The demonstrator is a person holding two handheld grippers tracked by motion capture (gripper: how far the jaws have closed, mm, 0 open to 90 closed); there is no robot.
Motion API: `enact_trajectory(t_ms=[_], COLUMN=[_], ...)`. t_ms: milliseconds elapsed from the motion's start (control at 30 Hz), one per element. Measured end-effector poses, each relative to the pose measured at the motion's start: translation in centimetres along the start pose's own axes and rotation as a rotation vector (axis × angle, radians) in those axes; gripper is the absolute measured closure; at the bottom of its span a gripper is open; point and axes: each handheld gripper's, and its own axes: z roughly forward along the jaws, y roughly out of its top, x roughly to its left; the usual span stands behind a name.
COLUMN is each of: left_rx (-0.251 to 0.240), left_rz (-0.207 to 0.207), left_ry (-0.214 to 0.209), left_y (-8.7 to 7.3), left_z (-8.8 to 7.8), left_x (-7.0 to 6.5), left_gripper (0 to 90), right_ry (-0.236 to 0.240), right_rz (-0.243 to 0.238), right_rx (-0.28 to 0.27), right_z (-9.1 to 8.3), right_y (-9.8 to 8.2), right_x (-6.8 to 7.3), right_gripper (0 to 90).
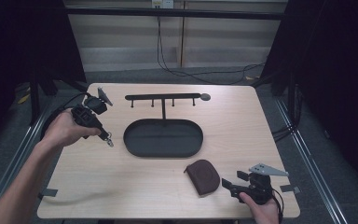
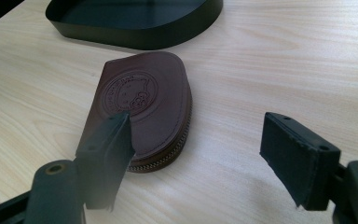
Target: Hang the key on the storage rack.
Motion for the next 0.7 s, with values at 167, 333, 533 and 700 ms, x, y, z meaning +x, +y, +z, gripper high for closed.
enact_trajectory(t_ms=[167, 333, 533, 700], left_rx=[-0.004, -0.016, 0.003, -0.019], left_rz=[0.005, 0.003, 0.013, 0.037], left_ry=[0.003, -0.019, -0.017, -0.009], left_y=[0.7, 1.0, 1.9, 2.7], left_z=[-0.2, -0.5, -0.8, -1.7], left_x=[-0.5, -0.4, -0.4, -0.6], left_gripper=[89.4, 89.4, 89.4, 89.3], right_ry=[0.001, 0.001, 0.004, 0.003], right_rz=[0.000, 0.000, 0.001, -0.004], right_rx=[-0.003, -0.004, -0.001, -0.001], right_z=[0.0, -0.1, -0.1, 0.0], right_y=[0.0, 0.0, 0.0, 0.0], right_x=[0.0, 0.0, 0.0, 0.0], right_gripper=[25.0, 25.0, 25.0, 25.0])
